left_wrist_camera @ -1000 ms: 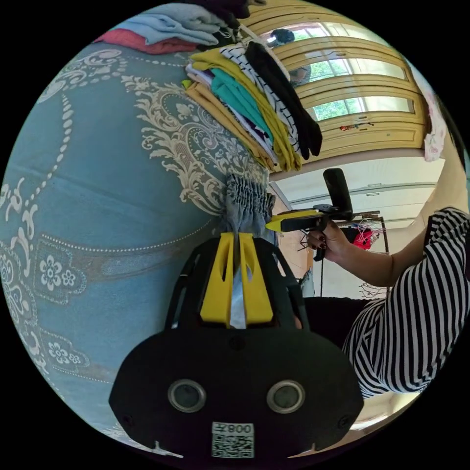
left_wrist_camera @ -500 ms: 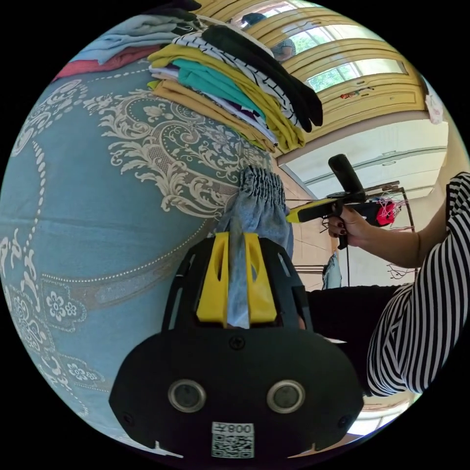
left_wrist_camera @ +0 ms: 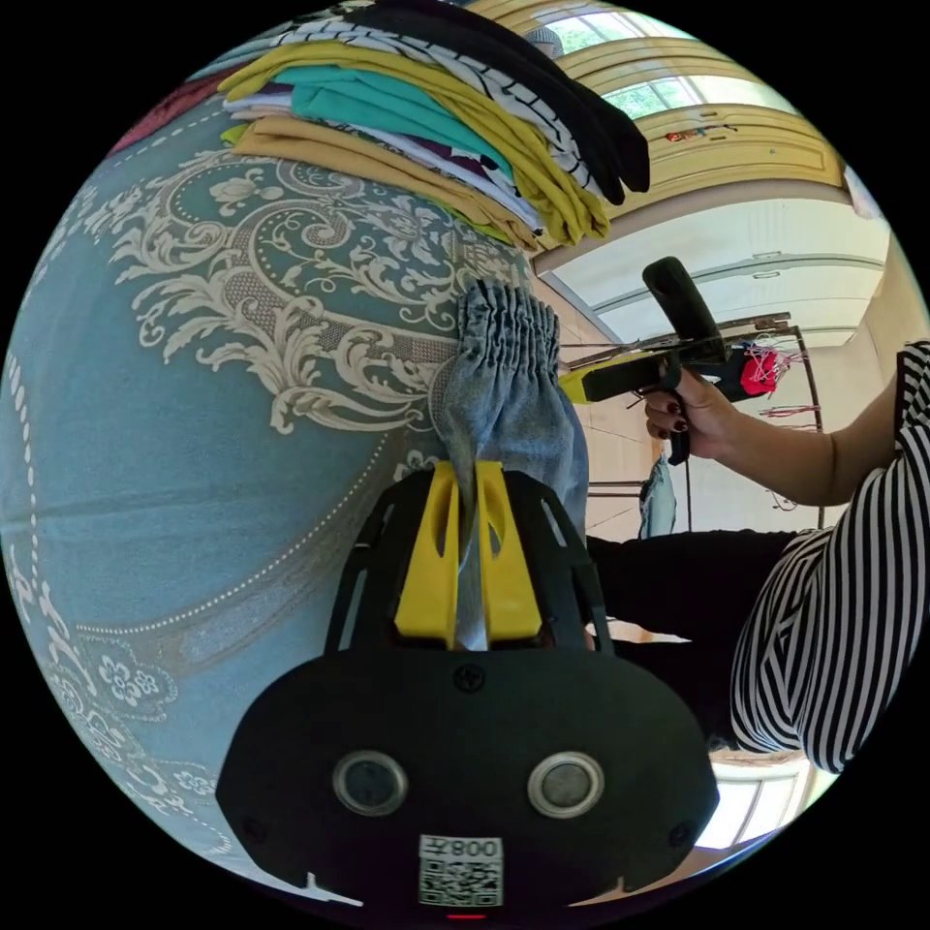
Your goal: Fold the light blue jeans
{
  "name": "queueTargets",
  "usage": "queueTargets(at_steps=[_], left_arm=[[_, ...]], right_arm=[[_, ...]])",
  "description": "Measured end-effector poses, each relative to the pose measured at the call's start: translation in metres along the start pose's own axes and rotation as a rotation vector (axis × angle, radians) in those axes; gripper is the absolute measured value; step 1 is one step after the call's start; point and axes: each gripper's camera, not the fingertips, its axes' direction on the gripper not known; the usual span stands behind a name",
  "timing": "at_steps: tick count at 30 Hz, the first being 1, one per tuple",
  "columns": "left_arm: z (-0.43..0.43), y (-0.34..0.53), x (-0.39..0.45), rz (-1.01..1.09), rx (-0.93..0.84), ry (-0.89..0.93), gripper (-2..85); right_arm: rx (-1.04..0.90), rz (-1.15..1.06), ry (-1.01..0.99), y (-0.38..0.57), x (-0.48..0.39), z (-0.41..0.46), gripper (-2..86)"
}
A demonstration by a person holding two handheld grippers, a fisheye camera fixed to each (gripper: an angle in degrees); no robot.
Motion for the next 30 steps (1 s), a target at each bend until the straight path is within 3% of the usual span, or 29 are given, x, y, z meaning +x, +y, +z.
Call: queueTargets(at_steps=[7,14,18,20,25,30], left_arm=[[-0.021,0.014,0.012,-0.027,0.099,-0.013,2.5],[-0.073,0.032,0.037,-0.025,0.286,-0.157,3.0],[-0.038,0.024,0.035,-0.043,0.169,-0.194,4.9],[-0.029,0.026,0.034,-0.101,0.149,-0.189,6.6],[-0.061,0.064,0.061,-0.152,0.391,-0.154,9.7],[-0.085,0.136,0.102,-0.304,0.523,-0.161,9.7]], right_arm=[[0.024,-0.119,-0.088,-0.015,-0.009,-0.001,1.5],[0.124,-0.332,-0.079,-0.05,-0.032,0.003,1.0],[0.062,-0.214,0.047,-0.067,0.008,0.04,1.1],[0.076,-0.166,-0.003,-0.07,0.023,0.051,1.0],[0.06,-0.127,0.084,-0.073,0.037,0.076,0.2],[-0.042,-0.297,0.178,-0.081,0.013,0.121,0.1]])
